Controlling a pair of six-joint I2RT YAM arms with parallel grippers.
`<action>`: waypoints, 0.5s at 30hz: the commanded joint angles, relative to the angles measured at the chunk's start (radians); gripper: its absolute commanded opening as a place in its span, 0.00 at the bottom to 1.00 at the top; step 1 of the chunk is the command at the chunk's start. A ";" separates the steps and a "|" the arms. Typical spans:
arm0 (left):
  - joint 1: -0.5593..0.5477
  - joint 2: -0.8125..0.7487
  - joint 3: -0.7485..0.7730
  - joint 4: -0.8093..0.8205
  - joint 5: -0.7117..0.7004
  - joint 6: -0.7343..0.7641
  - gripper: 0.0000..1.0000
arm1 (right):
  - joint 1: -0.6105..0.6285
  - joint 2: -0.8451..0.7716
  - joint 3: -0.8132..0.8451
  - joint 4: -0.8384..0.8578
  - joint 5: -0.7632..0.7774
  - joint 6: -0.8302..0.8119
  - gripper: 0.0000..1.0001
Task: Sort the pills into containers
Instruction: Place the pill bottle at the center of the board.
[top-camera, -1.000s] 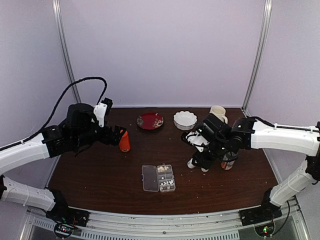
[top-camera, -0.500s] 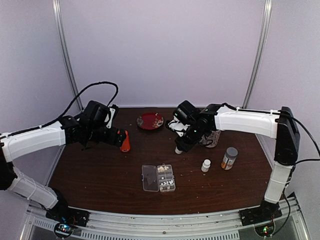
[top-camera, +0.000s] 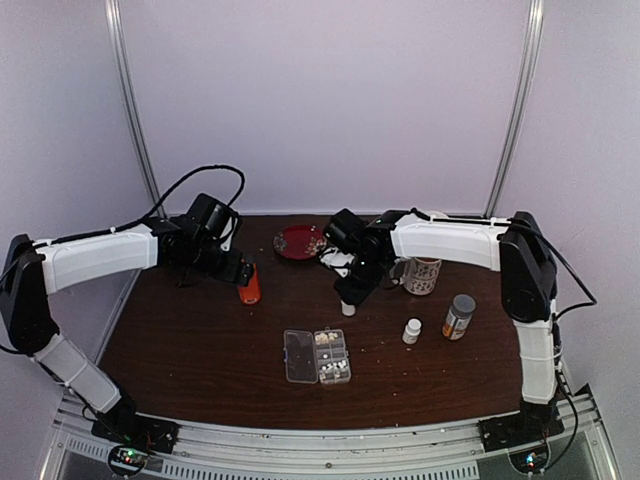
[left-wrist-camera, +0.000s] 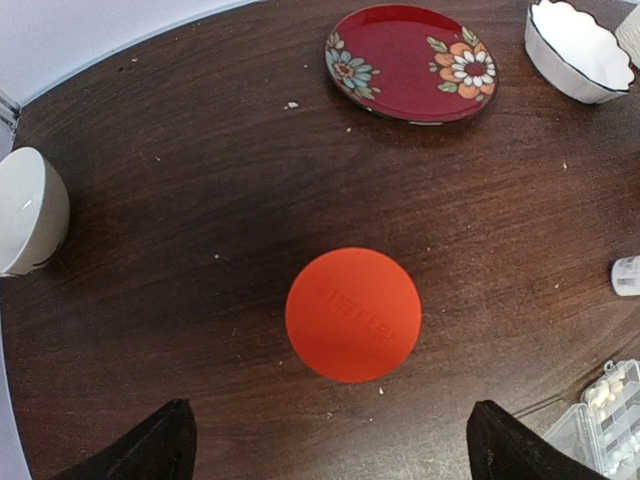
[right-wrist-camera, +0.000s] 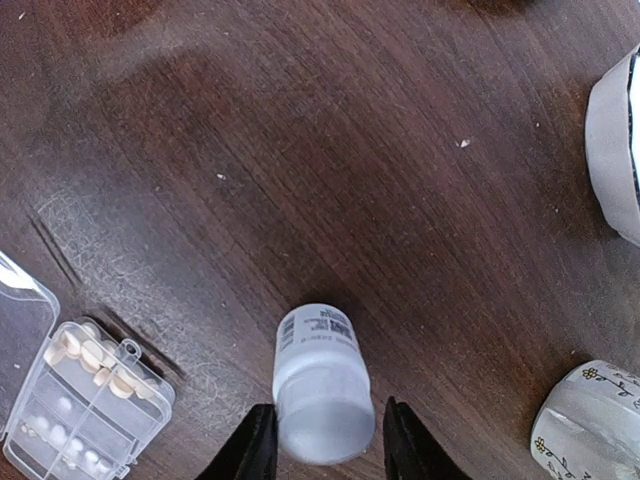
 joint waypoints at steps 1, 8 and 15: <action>0.008 0.054 0.075 -0.011 0.048 0.006 0.97 | -0.011 0.026 0.046 -0.027 -0.001 -0.017 0.44; 0.021 0.126 0.150 -0.039 0.076 0.006 0.97 | -0.012 0.007 0.085 -0.057 0.006 -0.029 0.68; 0.025 0.189 0.207 -0.070 0.092 0.007 0.85 | -0.013 -0.184 -0.009 0.037 -0.025 -0.025 0.69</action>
